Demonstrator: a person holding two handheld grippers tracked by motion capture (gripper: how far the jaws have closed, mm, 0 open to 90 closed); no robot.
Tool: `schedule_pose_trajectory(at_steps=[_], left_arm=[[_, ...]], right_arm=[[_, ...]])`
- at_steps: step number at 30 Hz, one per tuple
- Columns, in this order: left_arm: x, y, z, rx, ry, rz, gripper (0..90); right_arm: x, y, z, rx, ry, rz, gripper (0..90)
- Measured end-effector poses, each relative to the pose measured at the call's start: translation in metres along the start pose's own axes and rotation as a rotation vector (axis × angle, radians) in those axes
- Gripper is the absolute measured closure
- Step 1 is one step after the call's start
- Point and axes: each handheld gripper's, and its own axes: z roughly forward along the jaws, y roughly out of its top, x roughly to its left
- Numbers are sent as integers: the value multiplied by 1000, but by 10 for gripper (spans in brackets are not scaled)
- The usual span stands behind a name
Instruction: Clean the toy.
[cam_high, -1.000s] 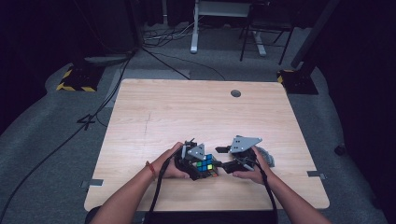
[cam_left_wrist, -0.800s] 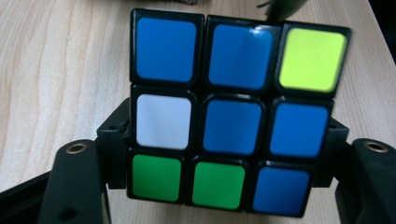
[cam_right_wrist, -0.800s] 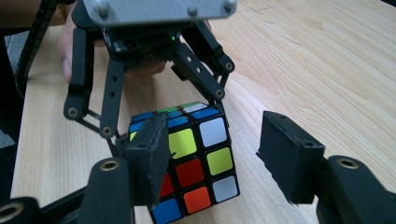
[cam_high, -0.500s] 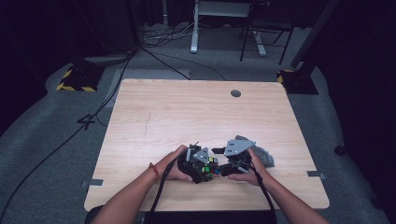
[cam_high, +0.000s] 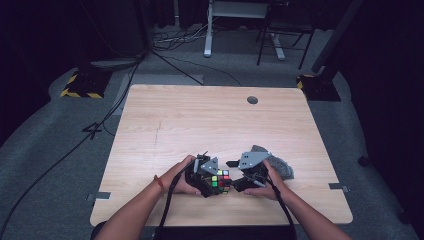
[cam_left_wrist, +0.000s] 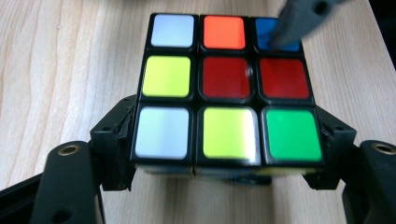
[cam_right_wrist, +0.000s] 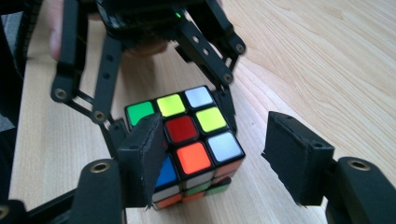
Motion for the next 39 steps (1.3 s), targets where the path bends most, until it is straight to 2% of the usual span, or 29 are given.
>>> schedule_pose_trajectory(at_steps=[5, 9, 10, 13, 16, 18, 25, 27, 35, 38, 39], left_arm=[[-2, -6, -12, 20, 19, -8, 242], [-4, -9, -21, 10, 35, -16, 243], [-4, -10, -22, 5, 25, -28, 243], [-6, -12, -22, 16, 21, -28, 244], [-9, -11, -21, 27, 24, -15, 243], [-10, -11, -20, 24, 14, -23, 242], [-10, -11, -18, 32, 16, -33, 238], [-10, -12, -18, 39, 22, -30, 229], [-12, -12, -17, 31, -2, -21, 269], [-12, -13, -17, 29, -1, -23, 269], [-11, -13, -18, 25, 12, -26, 267]], right_arm=[[0, -3, -4, -2, 17, 2, 373], [2, -5, -11, -10, 52, -3, 353], [4, -6, -11, 0, 56, -10, 344], [9, -12, -8, 35, 51, -39, 334], [9, -17, -5, 64, 45, -44, 333], [9, -19, -3, 81, 29, -46, 340], [3, -24, -1, 106, -26, -43, 360], [-1, -25, -1, 113, -45, -35, 359], [-16, -31, -2, 134, -153, 20, 400], [-19, -31, -2, 129, -166, 28, 408], [-20, -31, -2, 129, -170, 30, 408]])
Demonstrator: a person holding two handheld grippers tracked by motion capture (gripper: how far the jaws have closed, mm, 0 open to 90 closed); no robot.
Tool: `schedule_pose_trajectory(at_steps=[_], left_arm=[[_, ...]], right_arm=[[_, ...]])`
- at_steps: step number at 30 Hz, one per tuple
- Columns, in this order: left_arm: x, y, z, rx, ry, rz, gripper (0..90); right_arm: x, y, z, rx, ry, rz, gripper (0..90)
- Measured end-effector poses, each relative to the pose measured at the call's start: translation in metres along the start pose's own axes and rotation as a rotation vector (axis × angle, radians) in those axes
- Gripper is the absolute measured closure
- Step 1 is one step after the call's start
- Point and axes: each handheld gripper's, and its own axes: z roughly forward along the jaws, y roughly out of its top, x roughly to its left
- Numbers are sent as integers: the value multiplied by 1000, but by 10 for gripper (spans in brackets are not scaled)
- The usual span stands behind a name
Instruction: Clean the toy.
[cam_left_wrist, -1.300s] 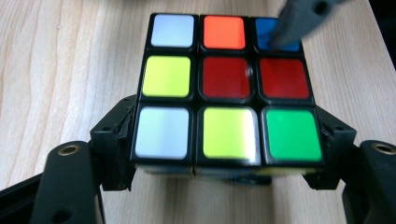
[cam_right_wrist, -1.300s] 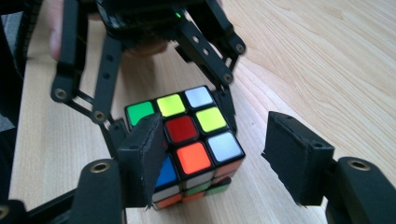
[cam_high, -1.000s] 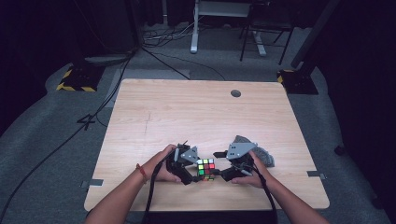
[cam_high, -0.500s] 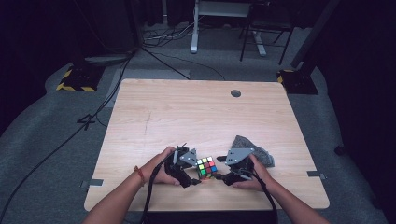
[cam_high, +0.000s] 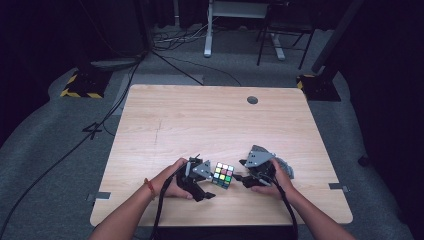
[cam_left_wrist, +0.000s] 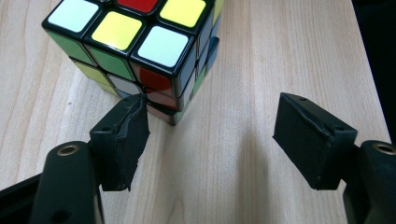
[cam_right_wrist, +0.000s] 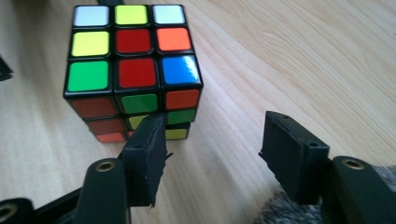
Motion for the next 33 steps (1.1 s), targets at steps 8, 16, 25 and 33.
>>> schedule_pose_trajectory(at_steps=[8, 16, 25, 33], left_arm=[[18, 2, 3, -42, 54, -69, 167], [20, 19, 21, -26, 76, 15, 159], [22, 26, 31, -29, 59, 24, 185], [21, 22, 25, -41, 66, 8, 302]], right_arm=[[-3, 0, -1, -13, 19, 18, 403], [-7, -2, -8, -25, 50, 23, 396], [-8, -3, -12, -14, 62, 8, 385], [-28, -14, -44, -45, 32, 51, 361]])
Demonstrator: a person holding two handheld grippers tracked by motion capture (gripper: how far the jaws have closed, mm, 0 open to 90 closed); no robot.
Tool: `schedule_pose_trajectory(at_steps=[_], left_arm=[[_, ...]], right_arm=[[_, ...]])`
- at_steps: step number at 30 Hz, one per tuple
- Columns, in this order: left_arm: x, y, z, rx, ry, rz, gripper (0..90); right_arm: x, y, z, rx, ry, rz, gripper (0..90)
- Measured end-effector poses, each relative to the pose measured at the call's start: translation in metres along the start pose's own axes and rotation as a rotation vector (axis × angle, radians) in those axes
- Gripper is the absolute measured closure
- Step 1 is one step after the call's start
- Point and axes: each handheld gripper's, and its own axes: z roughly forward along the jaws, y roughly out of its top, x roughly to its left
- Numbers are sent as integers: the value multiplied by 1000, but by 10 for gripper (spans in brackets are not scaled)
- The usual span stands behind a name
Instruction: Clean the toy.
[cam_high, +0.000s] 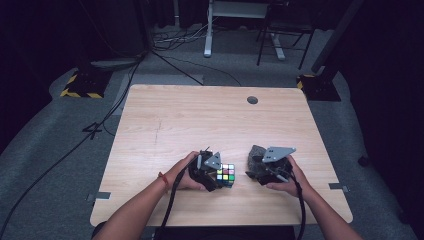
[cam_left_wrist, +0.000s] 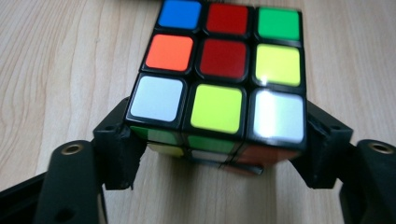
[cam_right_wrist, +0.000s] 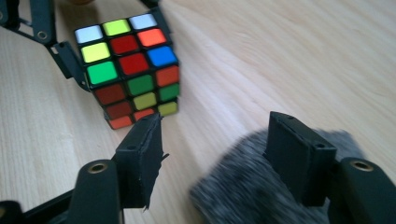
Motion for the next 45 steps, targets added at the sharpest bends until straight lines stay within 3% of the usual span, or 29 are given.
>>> schedule_pose_trajectory(at_steps=[4, 8, 10, 12, 14, 16, 18, 23, 29, 42, 45], left_arm=[[-3, 0, -1, 13, 16, 7, 318], [-5, 0, -1, 21, 25, 15, 324], [-5, -1, -1, 16, 26, 9, 325], [-4, -2, -1, 10, 22, 7, 325], [-4, -2, -1, 5, 22, 3, 326], [-5, -2, -1, 5, 25, 2, 326], [-5, -3, -1, -1, 25, 0, 327], [-7, -4, -1, -15, 35, -3, 338], [-11, 0, -2, -17, 40, 13, 338], [-4, 5, -26, -86, 86, -29, 338], [-2, 6, -27, -84, 95, -18, 338]], right_arm=[[-18, -8, -14, -2, -74, 46, 359], [-33, -16, -15, 46, -154, 75, 356], [-40, -23, -12, 62, -132, 125, 343], [-44, -27, -6, 113, -136, 131, 340], [-48, -31, -1, 119, -125, 154, 356], [-50, -35, 3, 125, -100, 169, 407], [-50, -37, 7, 151, -75, 174, 518], [-48, -36, 8, 152, -51, 140, 691], [-47, -36, 5, 130, -55, 123, 755], [-49, -26, -21, -8, -52, 133, 759], [-48, -22, -26, -34, -55, 126, 759]])
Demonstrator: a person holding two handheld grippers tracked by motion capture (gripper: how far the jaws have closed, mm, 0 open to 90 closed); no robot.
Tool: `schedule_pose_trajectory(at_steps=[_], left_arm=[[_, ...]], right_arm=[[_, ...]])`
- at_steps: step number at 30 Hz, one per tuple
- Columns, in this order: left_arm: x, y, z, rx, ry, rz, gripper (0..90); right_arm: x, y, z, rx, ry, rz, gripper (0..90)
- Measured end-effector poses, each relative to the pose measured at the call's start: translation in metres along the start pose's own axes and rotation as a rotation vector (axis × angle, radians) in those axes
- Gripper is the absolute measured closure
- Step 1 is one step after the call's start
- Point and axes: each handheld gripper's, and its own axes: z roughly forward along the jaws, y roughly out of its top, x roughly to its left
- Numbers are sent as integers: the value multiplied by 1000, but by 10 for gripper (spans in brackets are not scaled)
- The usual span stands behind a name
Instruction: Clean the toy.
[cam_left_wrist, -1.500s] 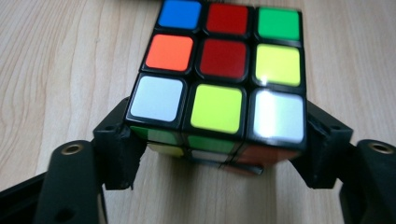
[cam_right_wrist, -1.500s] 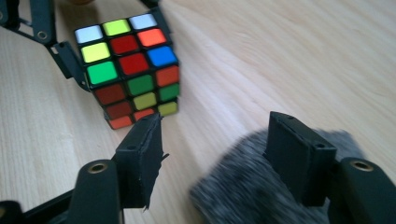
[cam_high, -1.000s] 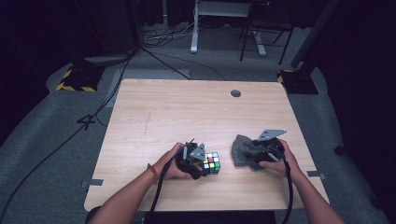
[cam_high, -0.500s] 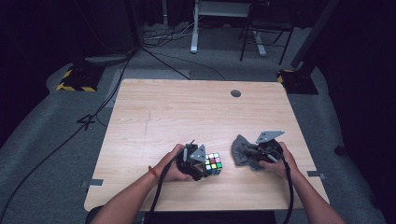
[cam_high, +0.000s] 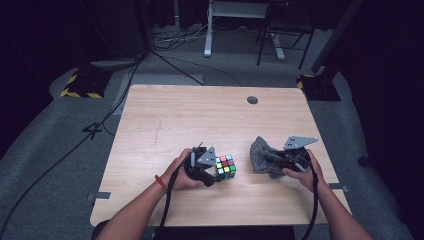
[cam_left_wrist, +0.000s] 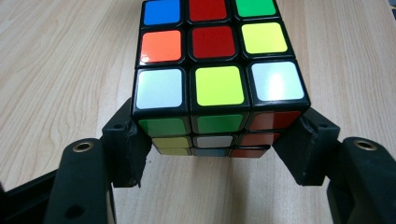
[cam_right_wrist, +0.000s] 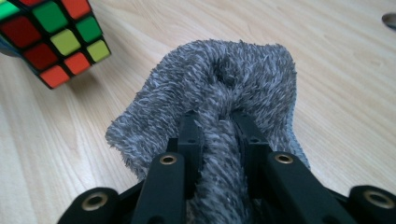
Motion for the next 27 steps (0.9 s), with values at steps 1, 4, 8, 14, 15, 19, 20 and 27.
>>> schedule_pose_trajectory(at_steps=[1, 4, 8, 14, 15, 19, 20, 27], left_arm=[[0, 0, 1, 2, -2, 2, 339], [-1, 3, 5, 15, -6, 11, 339], [-2, 6, 10, 28, -9, 28, 339], [-3, 13, 14, 31, -27, 33, 339], [-3, 14, 14, 28, -33, 36, 339], [-3, 18, 15, 43, -33, 62, 339], [-3, 18, 15, 46, -38, 67, 339], [-7, 23, 17, 61, -29, 92, 339]], right_arm=[[1, 2, -3, -13, 0, 0, 759], [3, 5, -8, -38, 14, 2, 759], [10, 11, -13, -72, 45, -13, 759], [23, 22, -14, -110, 100, -34, 759], [25, 25, -14, -118, 111, -39, 759], [37, 35, -12, -133, 157, -59, 759], [40, 38, -11, -133, 164, -67, 759], [62, 54, 1, -120, 243, -114, 759]])
